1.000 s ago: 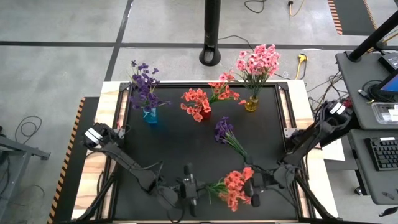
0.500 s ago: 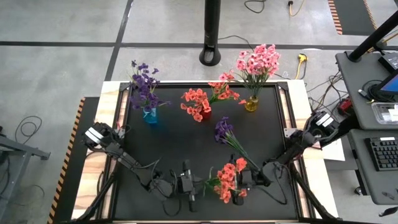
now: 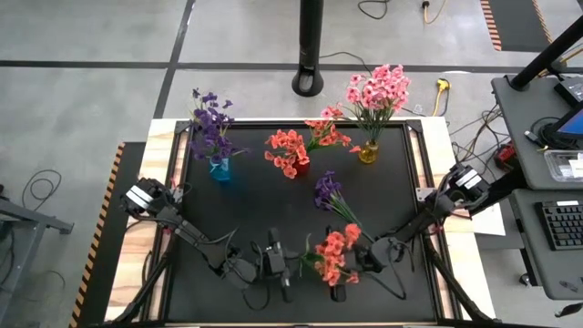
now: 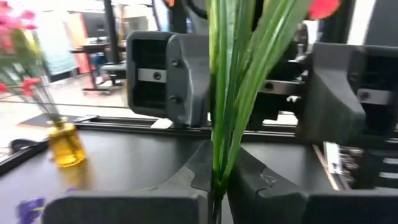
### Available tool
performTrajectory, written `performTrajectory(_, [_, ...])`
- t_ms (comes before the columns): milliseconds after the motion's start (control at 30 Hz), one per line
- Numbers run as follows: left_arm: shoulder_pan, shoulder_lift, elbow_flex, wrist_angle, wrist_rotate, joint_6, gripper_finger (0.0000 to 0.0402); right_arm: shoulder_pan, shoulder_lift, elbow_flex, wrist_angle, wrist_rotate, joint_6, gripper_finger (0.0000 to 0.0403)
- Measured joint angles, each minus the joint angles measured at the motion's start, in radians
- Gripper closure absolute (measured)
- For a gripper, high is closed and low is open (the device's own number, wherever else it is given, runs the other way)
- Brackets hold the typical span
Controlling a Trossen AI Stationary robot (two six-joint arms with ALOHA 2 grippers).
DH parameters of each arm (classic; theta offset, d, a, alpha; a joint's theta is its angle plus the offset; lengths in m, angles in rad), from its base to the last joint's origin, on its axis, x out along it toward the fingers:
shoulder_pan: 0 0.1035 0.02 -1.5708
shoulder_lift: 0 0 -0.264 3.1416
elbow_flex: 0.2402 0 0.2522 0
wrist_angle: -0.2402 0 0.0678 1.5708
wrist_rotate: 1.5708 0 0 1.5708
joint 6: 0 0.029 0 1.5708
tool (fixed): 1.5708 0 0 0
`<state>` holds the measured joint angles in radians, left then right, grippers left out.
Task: Sort flowers into vase by color
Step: Put the orange flowers into the red vase
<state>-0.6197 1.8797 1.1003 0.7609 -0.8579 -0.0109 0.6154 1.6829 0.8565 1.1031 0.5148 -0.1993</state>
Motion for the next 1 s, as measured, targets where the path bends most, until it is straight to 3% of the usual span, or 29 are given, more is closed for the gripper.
performTrajectory(133, [0.0,0.0,0.002,-0.002,-0.066,-0.001,0.0364,-0.008,0.001,0.018,-0.027,0.002,-0.003,0.0204])
performTrajectory(633, [-0.022,0.0,0.002,-0.005,-0.079,-0.033,0.0237,-0.025,-0.017,0.021,-0.058,0.0,-0.002,0.0384])
performTrajectory(900, [-0.062,-0.018,0.02,-0.042,-0.082,-0.006,0.0196,-0.025,-0.13,0.02,-0.209,0.012,0.053,0.0391])
performTrajectory(1000, [-0.071,-0.042,0.02,-0.11,-0.082,0.003,0.0189,-0.025,-0.211,0.02,-0.298,0.07,0.034,0.0391])
